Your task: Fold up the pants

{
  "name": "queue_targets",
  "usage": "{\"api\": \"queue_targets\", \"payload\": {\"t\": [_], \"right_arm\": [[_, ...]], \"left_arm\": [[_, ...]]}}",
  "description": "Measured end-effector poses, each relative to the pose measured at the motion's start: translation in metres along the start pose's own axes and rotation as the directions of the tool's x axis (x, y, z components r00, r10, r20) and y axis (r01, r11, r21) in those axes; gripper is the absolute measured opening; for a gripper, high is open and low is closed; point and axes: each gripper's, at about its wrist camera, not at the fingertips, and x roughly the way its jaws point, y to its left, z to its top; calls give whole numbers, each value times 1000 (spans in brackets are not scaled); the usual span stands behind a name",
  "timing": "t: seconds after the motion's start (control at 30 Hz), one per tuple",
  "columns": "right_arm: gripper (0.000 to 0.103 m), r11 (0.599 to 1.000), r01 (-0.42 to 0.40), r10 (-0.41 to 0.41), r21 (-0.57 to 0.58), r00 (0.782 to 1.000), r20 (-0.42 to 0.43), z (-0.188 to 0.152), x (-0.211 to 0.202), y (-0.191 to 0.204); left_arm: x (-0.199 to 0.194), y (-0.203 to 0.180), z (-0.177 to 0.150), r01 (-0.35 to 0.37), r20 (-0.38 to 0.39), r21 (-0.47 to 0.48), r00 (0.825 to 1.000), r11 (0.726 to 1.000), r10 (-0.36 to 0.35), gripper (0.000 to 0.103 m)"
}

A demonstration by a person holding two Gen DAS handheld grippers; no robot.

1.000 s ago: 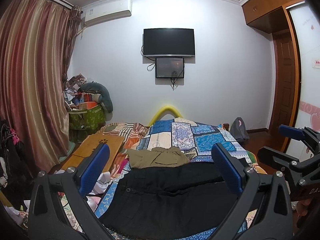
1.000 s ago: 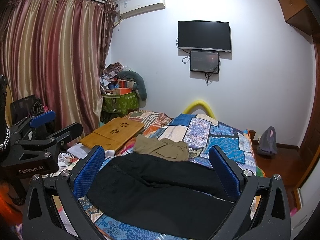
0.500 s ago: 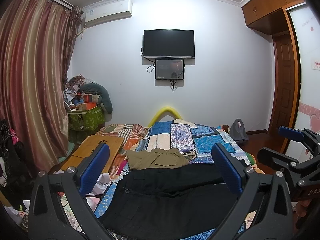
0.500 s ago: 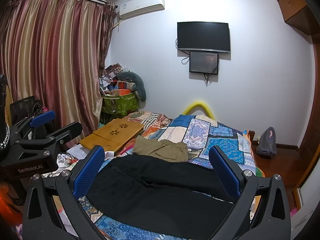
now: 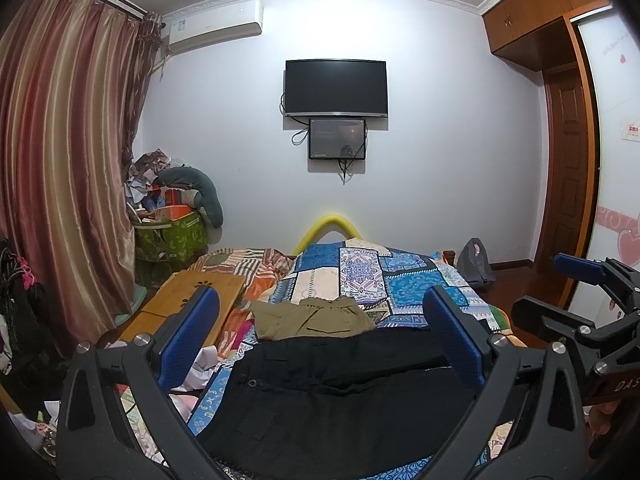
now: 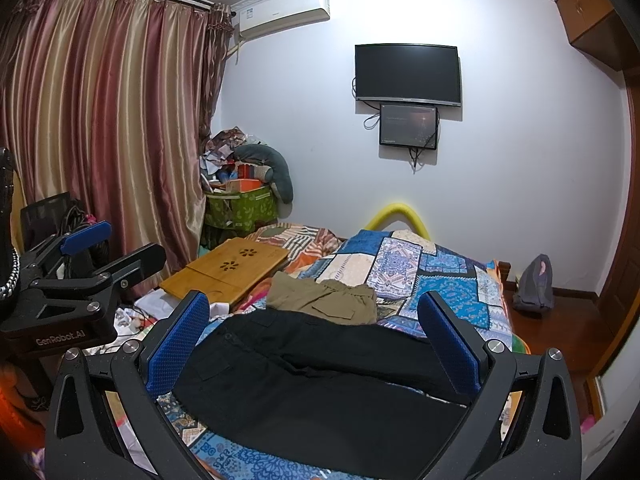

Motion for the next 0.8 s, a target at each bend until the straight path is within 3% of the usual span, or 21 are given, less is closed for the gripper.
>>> {"api": "queue_targets", "payload": {"t": [0.47,0.8], "right_arm": [[103,1000,10,-9,14,1000,-24,-4,11,-3],[103,997,71,-70,10,992,-103,-21,53,-26]], "left_arm": [[9,9,-2,-2,-13,1,1000,1000,2,103],[65,28,-11,-41,-62,-7,997,999,41,103]]}}
